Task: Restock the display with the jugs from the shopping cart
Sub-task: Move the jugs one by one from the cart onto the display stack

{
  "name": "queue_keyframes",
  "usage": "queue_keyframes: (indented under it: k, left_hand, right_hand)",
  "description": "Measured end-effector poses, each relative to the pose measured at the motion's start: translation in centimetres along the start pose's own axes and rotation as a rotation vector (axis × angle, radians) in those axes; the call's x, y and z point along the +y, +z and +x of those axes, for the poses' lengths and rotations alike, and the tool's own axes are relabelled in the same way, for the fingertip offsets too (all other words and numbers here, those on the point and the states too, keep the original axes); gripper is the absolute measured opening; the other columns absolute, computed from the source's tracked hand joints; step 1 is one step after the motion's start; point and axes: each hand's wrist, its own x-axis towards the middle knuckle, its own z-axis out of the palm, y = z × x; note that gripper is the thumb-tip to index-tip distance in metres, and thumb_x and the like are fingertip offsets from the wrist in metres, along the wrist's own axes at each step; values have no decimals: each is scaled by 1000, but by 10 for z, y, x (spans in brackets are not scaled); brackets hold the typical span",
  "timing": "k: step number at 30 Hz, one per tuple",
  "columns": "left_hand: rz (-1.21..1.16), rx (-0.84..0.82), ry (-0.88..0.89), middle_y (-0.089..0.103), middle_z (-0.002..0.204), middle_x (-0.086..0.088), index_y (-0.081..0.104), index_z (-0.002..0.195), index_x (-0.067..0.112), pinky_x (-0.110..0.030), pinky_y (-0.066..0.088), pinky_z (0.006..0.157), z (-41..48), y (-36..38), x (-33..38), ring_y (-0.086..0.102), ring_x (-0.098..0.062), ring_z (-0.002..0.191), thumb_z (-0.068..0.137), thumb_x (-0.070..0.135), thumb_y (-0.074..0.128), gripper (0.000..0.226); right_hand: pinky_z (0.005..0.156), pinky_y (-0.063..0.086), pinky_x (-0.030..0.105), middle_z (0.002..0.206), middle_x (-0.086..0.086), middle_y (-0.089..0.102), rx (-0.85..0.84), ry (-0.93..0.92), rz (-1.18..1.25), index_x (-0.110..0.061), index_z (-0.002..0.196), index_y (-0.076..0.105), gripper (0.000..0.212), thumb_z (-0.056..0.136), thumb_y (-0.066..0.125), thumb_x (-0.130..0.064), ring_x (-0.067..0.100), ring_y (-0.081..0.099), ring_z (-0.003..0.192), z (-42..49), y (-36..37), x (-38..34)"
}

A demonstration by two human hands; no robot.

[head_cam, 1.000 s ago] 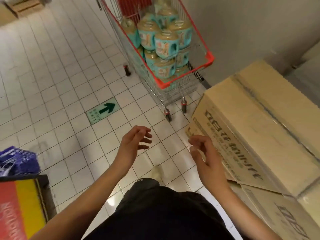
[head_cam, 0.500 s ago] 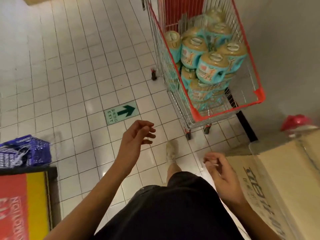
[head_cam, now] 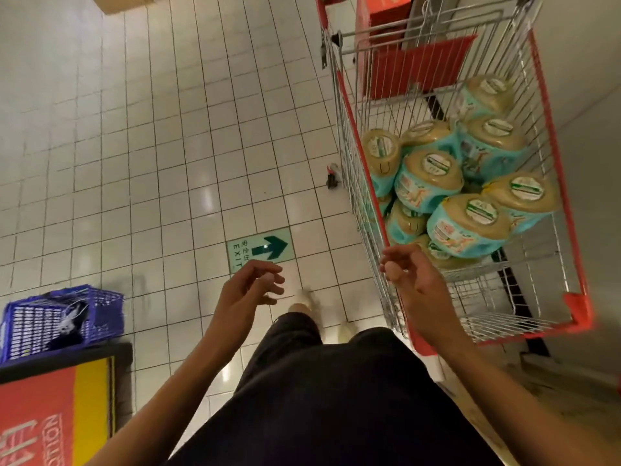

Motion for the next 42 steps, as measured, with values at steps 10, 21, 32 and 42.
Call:
queue_keyframes:
  k: [10, 21, 32, 42]
  left_hand:
    - [105, -177, 41, 74, 106, -2, 67, 111, 14, -35, 62, 84, 215, -22, 90, 72, -22, 97, 95, 40, 57, 32]
    - [349, -704, 102, 75, 97, 0, 69, 107, 21, -34, 58, 79, 430, 95, 199, 71, -22, 92, 94, 31, 54, 22]
    - [646, -778, -228, 71, 101, -14, 66, 99, 20, -47, 56, 80, 575, 287, 130, 67, -34, 90, 99, 33, 56, 16]
    - [419, -649, -942, 75, 89, -15, 68, 105, 10, -35, 58, 58, 636, 369, 52, 67, -30, 86, 105, 45, 47, 41]
  right_hand:
    - [93, 54, 27, 110, -17, 72, 115, 78, 10, -47, 112, 63, 15, 97, 60, -47, 10, 69, 105, 185, 31, -37]
    - [85, 50, 13, 107, -19, 72, 526, 283, 96, -36, 110, 65, 14, 103, 65, -24, 0, 67, 101, 288, -10, -44]
    - [106, 47, 44, 144, 9, 51, 599, 670, -118, -15, 138, 54, 40, 102, 66, -29, 29, 55, 130, 421, -128, 53]
    - [116, 42, 54, 162, 12, 23, 516, 901, -241, -19, 159, 32, 107, 77, 85, -62, 38, 39, 146, 459, -141, 117]
